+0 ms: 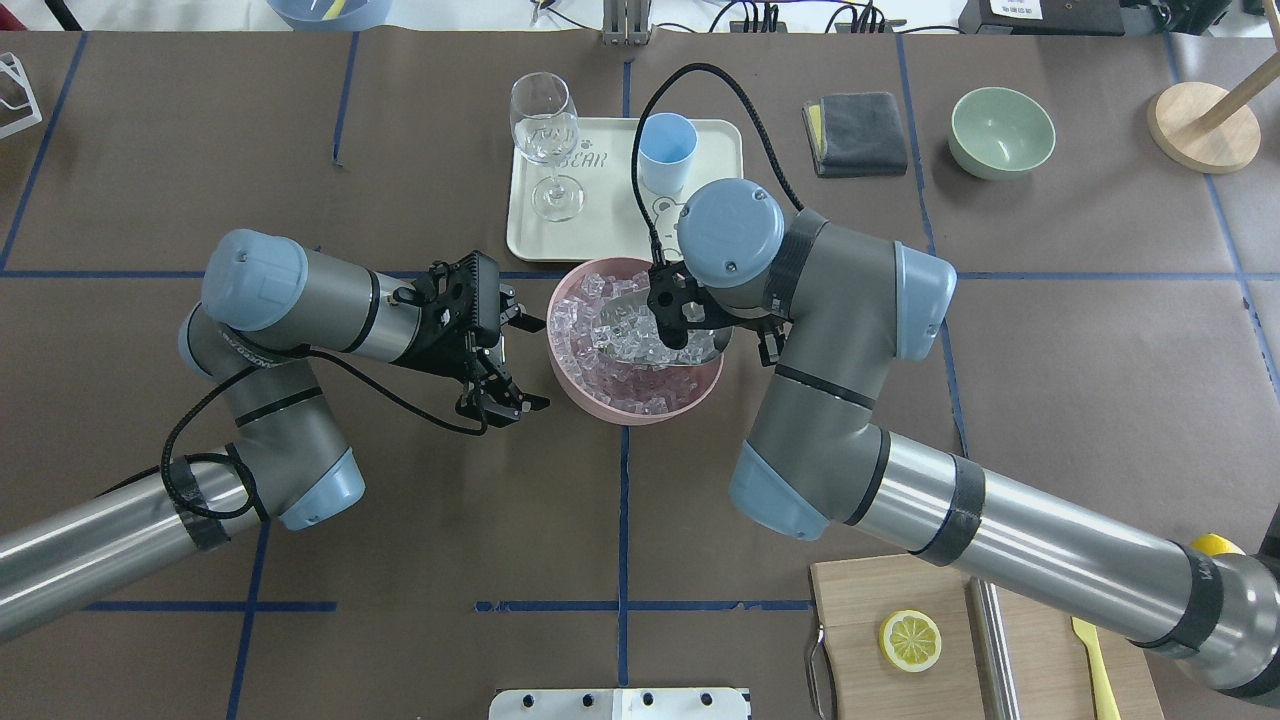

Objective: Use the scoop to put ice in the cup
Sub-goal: 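Lift the filled scoop out of the bowl toward the blue cup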

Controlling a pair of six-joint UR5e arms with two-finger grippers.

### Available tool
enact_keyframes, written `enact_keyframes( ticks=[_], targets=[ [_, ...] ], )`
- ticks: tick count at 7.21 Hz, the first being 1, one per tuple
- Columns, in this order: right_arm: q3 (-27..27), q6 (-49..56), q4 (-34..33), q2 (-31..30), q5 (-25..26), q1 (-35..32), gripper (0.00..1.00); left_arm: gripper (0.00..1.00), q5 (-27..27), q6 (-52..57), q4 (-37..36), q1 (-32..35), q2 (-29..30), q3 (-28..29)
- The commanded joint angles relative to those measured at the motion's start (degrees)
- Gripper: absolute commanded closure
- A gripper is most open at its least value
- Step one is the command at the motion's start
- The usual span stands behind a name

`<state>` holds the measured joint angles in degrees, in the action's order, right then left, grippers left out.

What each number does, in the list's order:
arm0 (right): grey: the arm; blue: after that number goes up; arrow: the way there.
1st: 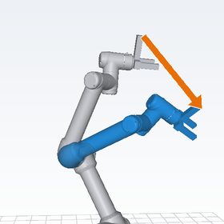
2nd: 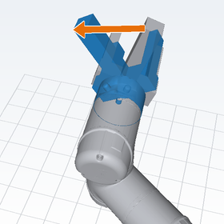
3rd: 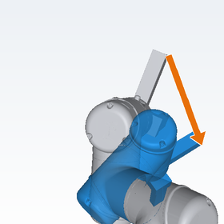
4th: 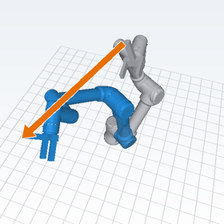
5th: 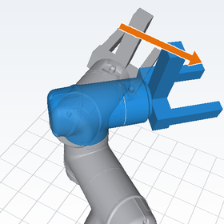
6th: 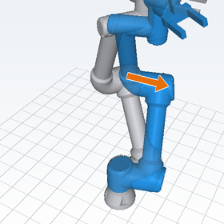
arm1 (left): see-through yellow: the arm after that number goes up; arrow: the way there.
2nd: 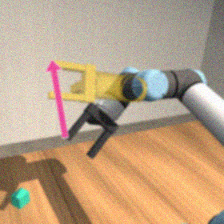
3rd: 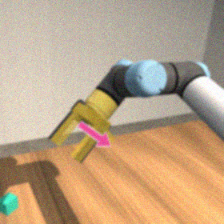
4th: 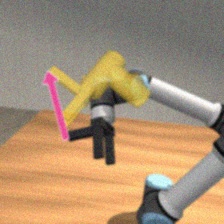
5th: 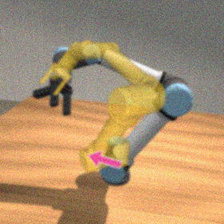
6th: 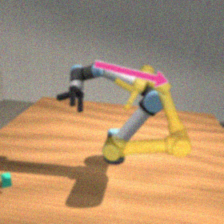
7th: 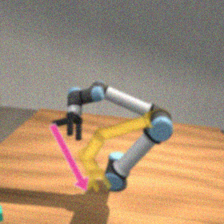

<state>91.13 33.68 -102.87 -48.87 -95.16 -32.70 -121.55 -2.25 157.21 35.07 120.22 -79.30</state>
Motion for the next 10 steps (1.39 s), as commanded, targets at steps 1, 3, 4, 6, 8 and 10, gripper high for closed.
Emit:
enact_keyframes(
  ticks=[1,3,4,6,8,10],
  targets=[
    [2.20,0.77,0.03,-0.61,-3.96,-2.53,1.00,0.00,-0.26,-0.03,-0.06,0.26,-0.86,-1.11],
    [3.44,0.77,-0.58,-0.61,-7.48,-5.34,1.00,0.00,-0.09,-0.03,-0.68,0.62,-5.42,-4.97],
    [3.53,0.68,-0.67,-0.61,-9.06,-6.75,1.00,0.00,0.17,-0.03,-0.77,1.05,-6.13,-5.16],
    [3.79,0.16,-4.33,-0.18,-14.76,-11.82,1.00,0.00,0.17,-0.03,-0.77,4.38,-8.84,-6.12],
    [3.27,-0.89,-9.17,0.18,-17.51,-17.63,1.00,0.00,-0.09,-0.03,-1.90,9.12,-10.53,-6.92],
    [-2.32,-4.66,-10.78,3.40,-17.52,-19.50,1.00,0.00,-0.26,-0.03,-10.21,12.73,-10.97,-10.50]
  ],
)
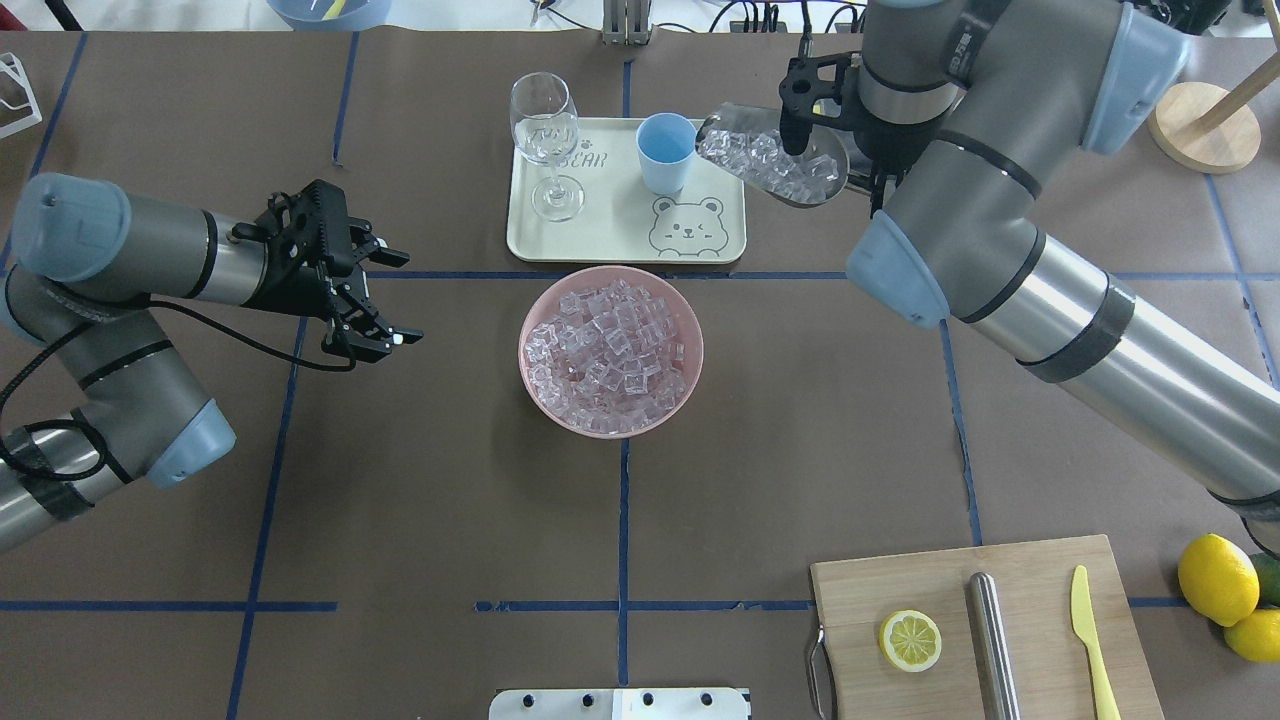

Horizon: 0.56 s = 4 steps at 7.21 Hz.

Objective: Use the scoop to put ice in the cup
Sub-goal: 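Move the scoop toward the blue cup while left arm retracts away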

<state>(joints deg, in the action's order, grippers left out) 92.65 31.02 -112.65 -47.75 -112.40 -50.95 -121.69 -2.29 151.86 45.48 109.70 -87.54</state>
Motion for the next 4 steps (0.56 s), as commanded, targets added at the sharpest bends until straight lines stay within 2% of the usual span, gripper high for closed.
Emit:
enact_keyframes(
  ticks=[1,4],
  targets=[
    [-8.50,-3.06,-0.64,5.01,-0.27,-1.34,1.00,0.00,-0.82,0.00,-10.91,5.55,-0.63,-5.07],
    [-14.15,-6.75,-0.90,7.05,-0.19,-1.17,1.00,0.00,-6.87,0.00,-24.21,17.33,-6.15,-11.50]
  ],
)
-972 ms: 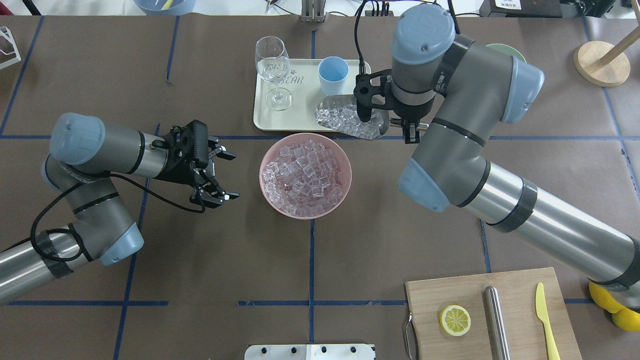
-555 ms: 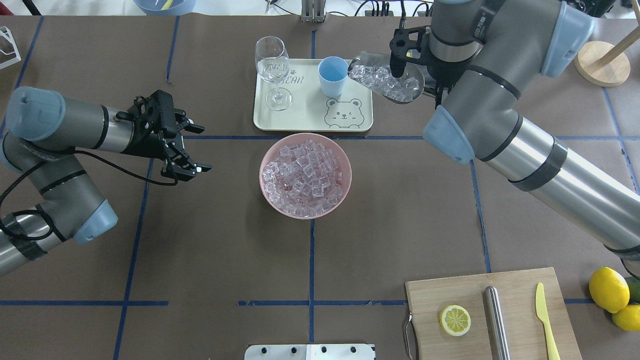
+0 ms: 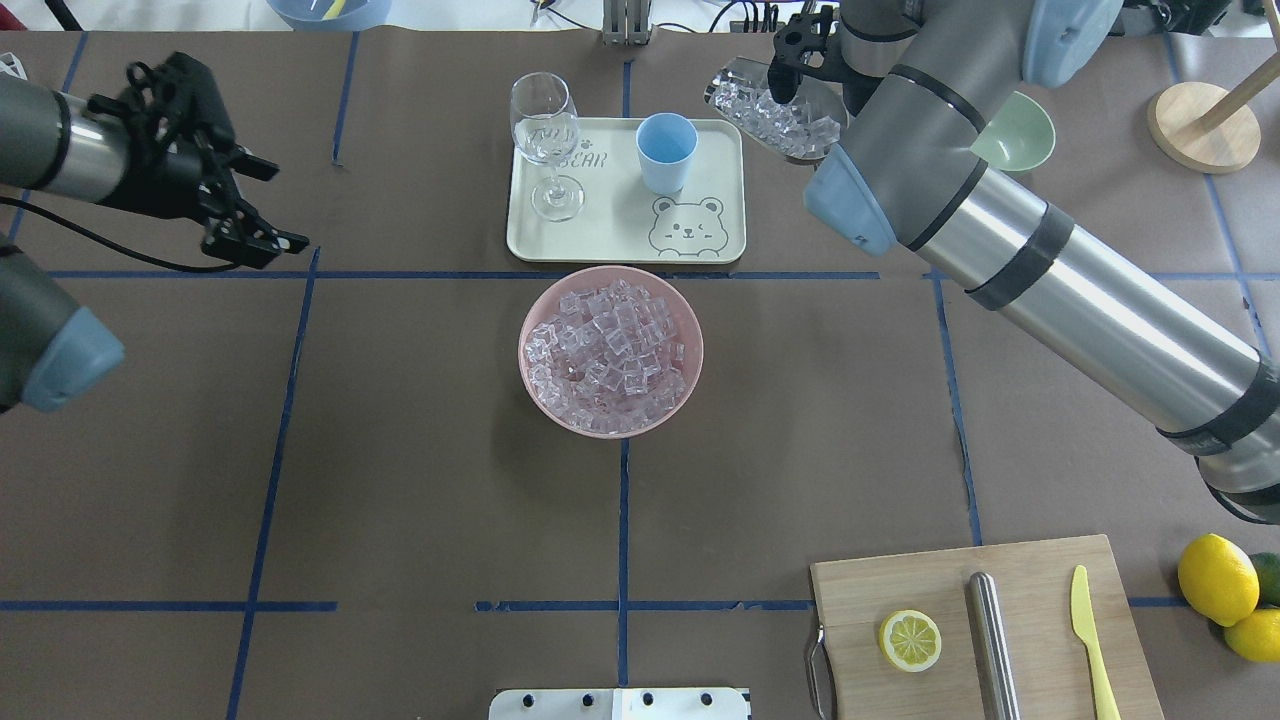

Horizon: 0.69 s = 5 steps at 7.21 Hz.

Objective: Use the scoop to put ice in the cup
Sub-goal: 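Move the scoop toward the blue cup while left arm retracts away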

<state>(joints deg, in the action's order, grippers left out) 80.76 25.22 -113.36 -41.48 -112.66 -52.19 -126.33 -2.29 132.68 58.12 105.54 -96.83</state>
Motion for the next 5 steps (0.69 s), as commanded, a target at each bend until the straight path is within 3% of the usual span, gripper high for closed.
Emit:
enact_keyframes(
  ticks=[1,2,5],
  targets=[
    [-6.19,-1.22,-0.37,3.14,0.07,0.07,1.00,0.00,-5.73,-0.17,-10.90,8.12,-2.70,-3.44],
    [-9.71,-1.22,-0.72,5.08,0.07,0.07,1.00,0.00,-6.12,-0.26,-16.70,11.81,-2.71,-5.89],
    [-17.88,-1.40,-6.69,12.62,0.68,0.16,1.00,0.00,-6.30,-0.18,-20.01,14.74,-4.81,-7.40]
  ],
)
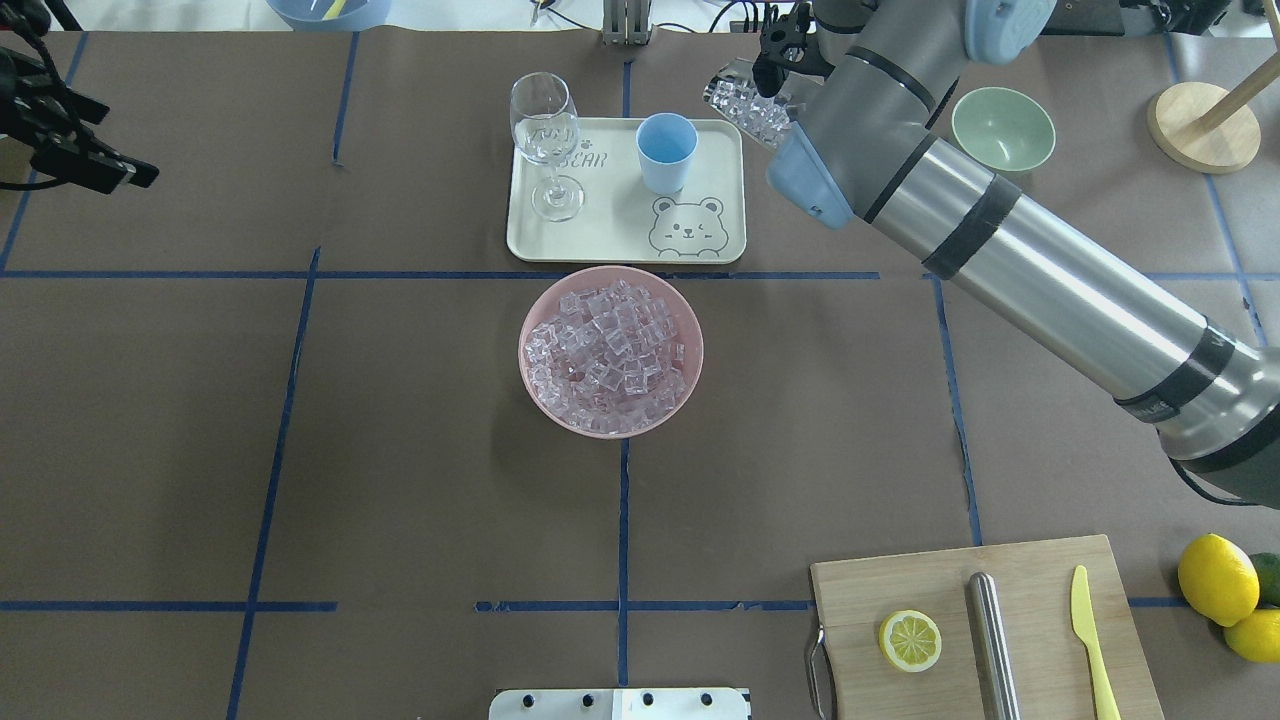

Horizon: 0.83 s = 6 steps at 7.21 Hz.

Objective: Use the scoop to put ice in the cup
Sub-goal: 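Move the scoop toward the blue cup while left arm retracts away, then position the scoop tip over the light-blue cup with the right gripper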

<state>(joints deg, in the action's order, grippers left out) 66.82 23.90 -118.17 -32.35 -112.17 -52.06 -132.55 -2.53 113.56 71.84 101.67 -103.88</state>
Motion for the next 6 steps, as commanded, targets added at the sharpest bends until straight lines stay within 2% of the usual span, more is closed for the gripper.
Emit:
enact_keyframes(
  ticks=[1,3,4,5,6],
  targets=[
    [-5.72,-1.73,-2.50,4.56,0.64,0.12,1.00,0.00,-0.08,0.06,-0.88,1.46,-1.21,-0.53],
    [-7.49,-1.84,-9.50,7.03,5.97,2.48,1.00,0.00,-0.17,0.24,-0.79,1.55,-1.74,-0.63],
    [-10.45,-1.84,-12.50,9.47,8.87,3.54,1.00,0.00,-0.17,0.50,-0.79,1.64,-1.74,-0.62],
    [-14.40,-1.75,-13.31,11.93,11.60,4.07,1.00,0.00,-0.17,0.50,-0.53,1.90,-1.74,-0.71],
    [-15.39,-1.75,-14.45,12.31,13.98,4.60,1.00,0.00,-0.17,0.50,-0.44,1.90,-1.74,-0.71]
  ],
)
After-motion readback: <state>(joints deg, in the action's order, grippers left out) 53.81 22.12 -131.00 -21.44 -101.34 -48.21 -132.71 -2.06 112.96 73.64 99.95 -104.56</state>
